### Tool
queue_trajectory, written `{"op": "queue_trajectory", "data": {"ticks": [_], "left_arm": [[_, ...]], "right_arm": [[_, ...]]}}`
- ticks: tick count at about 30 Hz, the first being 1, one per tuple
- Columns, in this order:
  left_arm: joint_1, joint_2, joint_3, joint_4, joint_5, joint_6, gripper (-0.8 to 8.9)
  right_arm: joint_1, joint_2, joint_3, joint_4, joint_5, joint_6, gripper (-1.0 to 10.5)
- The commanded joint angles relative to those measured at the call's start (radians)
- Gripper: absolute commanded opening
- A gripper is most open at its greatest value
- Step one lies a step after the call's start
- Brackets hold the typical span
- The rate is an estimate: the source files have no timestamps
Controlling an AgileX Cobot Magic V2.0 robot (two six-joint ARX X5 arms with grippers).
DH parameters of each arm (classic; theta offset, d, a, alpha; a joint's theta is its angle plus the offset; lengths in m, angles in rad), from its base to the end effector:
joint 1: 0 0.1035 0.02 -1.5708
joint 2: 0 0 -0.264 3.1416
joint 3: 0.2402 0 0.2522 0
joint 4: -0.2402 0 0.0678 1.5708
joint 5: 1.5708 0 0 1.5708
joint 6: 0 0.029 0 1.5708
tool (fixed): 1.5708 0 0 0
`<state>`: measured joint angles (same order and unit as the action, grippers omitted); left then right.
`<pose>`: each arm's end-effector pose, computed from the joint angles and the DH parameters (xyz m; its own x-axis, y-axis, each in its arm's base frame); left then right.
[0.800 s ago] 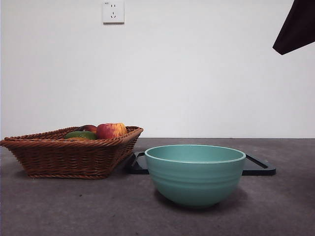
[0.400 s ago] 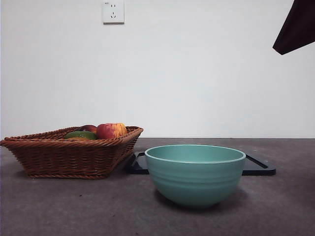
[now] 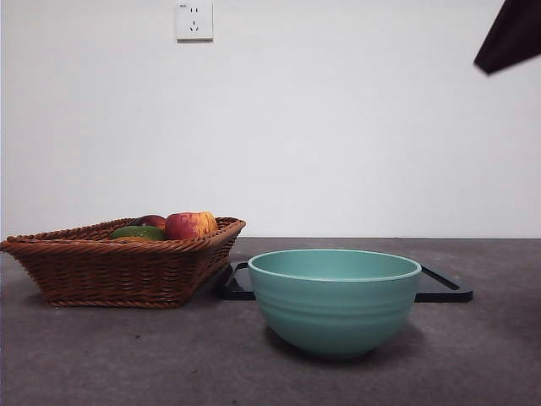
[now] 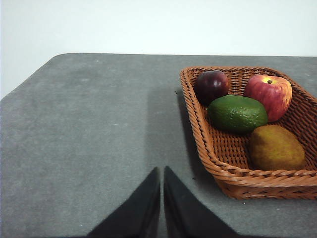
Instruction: Pick up the wifruite, put it on the bowl, pick up the plate, put it on desk
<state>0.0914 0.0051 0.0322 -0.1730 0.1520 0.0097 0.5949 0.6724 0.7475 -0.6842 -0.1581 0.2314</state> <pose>0.0947 0.0043 0.1574 0.9877 -0.0615 -0.1437 0.0604 0.9981 -0.0124 0.1070 0.0779 0.2910 0.5826 0.5843 -0.5650 -0.5341 0.7992 0.2758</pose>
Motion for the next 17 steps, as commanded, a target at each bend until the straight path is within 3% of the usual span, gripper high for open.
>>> {"op": "queue_trajectory", "data": {"ticks": [1, 7, 12, 17], "left_arm": [[0.002, -0.002, -0.020, -0.008, -0.003, -0.003, 0.11], [0.002, -0.002, -0.020, -0.008, -0.003, -0.003, 0.11], [0.002, -0.002, -0.020, -0.008, -0.003, -0.003, 0.11], [0.002, -0.002, -0.020, -0.008, -0.003, -0.003, 0.11]], "right_arm": [[-0.059, -0.056, 0.009, 0.063, 0.062, -0.073, 0.1], [-0.256, -0.190, -0.026, 0.178, 0.134, -0.177, 0.1], [-0.384, -0.308, -0.130, 0.325, 0.145, -0.269, 0.1], [-0.463, -0.418, -0.296, 0.491, 0.196, -0.273, 0.1]]}}
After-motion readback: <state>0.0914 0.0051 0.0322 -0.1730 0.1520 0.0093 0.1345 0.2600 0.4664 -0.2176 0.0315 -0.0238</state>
